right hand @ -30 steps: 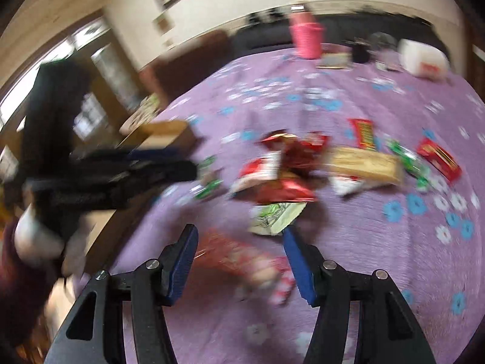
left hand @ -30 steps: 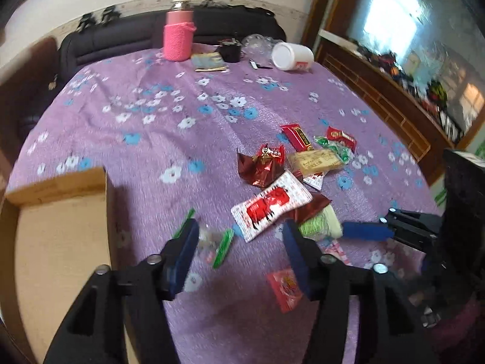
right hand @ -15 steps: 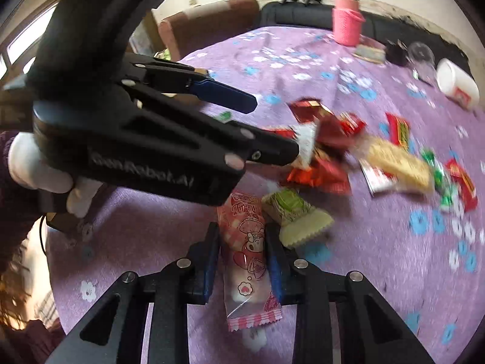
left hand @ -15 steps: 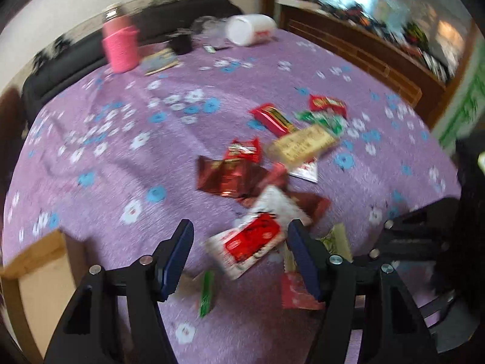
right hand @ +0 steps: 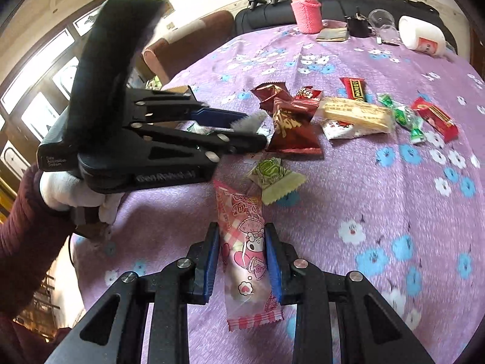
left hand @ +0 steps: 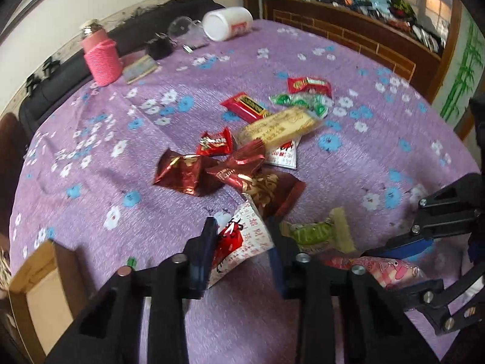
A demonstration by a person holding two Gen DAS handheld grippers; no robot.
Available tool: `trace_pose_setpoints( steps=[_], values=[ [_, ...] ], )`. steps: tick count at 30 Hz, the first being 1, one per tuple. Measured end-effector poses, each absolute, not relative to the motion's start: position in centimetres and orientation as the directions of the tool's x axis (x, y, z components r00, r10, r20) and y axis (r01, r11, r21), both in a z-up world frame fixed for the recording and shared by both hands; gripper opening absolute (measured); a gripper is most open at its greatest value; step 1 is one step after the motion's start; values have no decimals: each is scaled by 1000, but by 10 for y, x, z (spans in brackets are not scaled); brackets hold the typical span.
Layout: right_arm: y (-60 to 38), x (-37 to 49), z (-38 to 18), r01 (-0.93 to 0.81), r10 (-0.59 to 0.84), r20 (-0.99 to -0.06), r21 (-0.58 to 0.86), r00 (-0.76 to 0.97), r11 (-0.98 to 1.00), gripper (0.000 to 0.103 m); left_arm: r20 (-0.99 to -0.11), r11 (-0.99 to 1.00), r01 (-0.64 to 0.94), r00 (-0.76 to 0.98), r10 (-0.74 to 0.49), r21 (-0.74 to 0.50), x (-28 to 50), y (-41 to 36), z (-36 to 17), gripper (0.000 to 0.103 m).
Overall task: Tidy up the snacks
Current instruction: 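Grasp the pink cartoon snack bag with the right tool and drop it into the cardboard box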
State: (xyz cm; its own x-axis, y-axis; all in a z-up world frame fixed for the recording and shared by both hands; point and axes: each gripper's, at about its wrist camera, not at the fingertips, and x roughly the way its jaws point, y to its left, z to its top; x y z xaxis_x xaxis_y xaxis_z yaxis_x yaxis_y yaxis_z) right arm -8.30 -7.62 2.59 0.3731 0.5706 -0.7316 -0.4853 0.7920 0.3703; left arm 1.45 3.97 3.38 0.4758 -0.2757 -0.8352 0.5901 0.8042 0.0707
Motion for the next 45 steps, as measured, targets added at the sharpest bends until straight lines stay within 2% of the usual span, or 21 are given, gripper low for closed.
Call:
trace_pose_setpoints(
  steps=[2,4,17,21,29,36,42,44,45],
  values=[
    [-78,-91,32,-487,584,-719,383,376,785,31,-813,819,573,488,-318,23,5,52,48,14],
    [-78,-104,40,-490,584,-712,377,390,786,31,-789,832,554,498,-358,-28,-3,64,61,12],
    [-61,-131,77,-504,616,-670,394,415,768,31,-670,853,482,568,-478,-201,-60,128,108,12],
    [-29,-126,90,-548,661,-648,419,378,724,31,-650,889,408,622,-437,-207,-81,168,118,12],
    [76,-108,93,-622,745,-622,491,239,610,32,-676,976,141,704,-217,-167,-118,270,106,12],
    [169,-104,69,-682,730,-673,478,121,553,32,-702,988,-7,705,-106,-156,-145,327,83,13],
    [208,-95,42,-660,698,-705,467,125,589,34,-728,986,-76,683,-59,-151,-152,353,65,14],
    [209,-93,39,-649,697,-707,473,124,596,34,-726,982,-90,685,-62,-169,-155,358,65,22],
    [204,-92,41,-645,702,-700,477,132,598,34,-722,980,-93,689,-65,-177,-157,359,66,34]
  ],
)
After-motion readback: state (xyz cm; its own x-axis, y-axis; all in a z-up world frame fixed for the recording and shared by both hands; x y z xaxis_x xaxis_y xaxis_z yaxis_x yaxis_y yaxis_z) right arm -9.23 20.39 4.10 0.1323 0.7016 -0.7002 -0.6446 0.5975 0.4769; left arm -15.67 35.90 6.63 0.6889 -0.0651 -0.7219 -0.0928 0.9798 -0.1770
